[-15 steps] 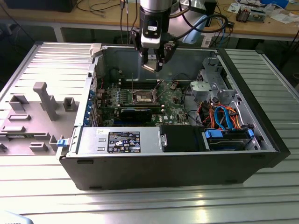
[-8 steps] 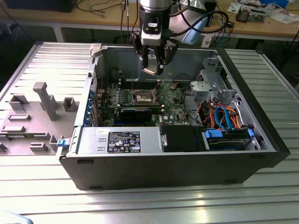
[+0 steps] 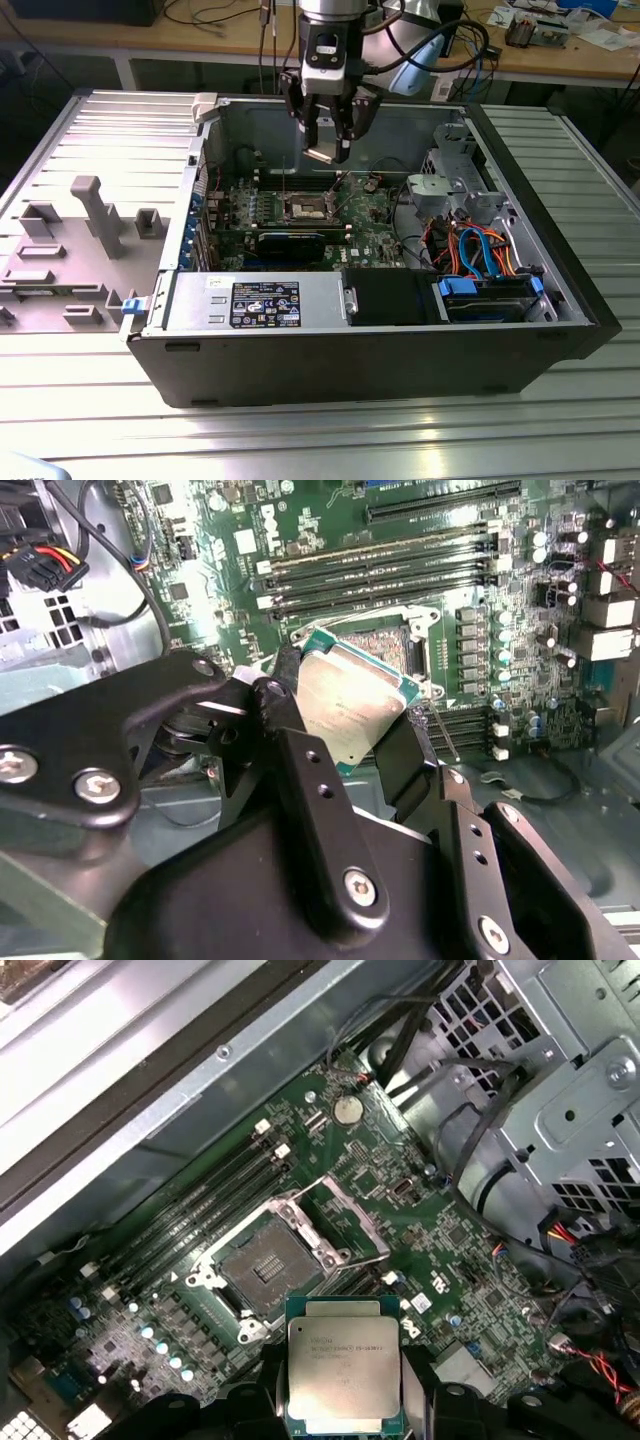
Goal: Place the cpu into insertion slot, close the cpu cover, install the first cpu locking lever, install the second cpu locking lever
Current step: 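Place the cpu into insertion slot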
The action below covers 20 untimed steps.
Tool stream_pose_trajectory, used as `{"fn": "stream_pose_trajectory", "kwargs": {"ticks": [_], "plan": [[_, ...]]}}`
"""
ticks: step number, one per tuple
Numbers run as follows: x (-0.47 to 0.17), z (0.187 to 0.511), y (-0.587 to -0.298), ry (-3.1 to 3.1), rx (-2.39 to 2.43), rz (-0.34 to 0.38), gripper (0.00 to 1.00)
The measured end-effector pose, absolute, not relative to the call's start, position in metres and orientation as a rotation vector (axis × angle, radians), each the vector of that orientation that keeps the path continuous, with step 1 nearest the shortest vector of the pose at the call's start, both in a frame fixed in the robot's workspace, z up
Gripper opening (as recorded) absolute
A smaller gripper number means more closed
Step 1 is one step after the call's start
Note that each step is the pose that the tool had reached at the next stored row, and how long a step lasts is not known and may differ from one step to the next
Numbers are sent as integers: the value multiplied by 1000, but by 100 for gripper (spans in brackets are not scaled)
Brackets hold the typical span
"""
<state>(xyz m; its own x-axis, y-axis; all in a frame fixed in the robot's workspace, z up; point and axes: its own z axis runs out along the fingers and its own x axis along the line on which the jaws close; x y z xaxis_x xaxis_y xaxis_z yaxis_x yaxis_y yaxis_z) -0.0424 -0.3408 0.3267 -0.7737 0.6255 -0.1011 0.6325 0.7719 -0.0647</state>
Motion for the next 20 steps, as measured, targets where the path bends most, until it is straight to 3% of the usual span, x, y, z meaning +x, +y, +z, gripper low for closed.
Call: {"fn": "stream_pose_trajectory", "kwargs": {"ticks": [4,20], "plan": [[-44,327,-341,2902,1048,-71,55],[-44,327,-341,2881,1109,-69,55]]}}
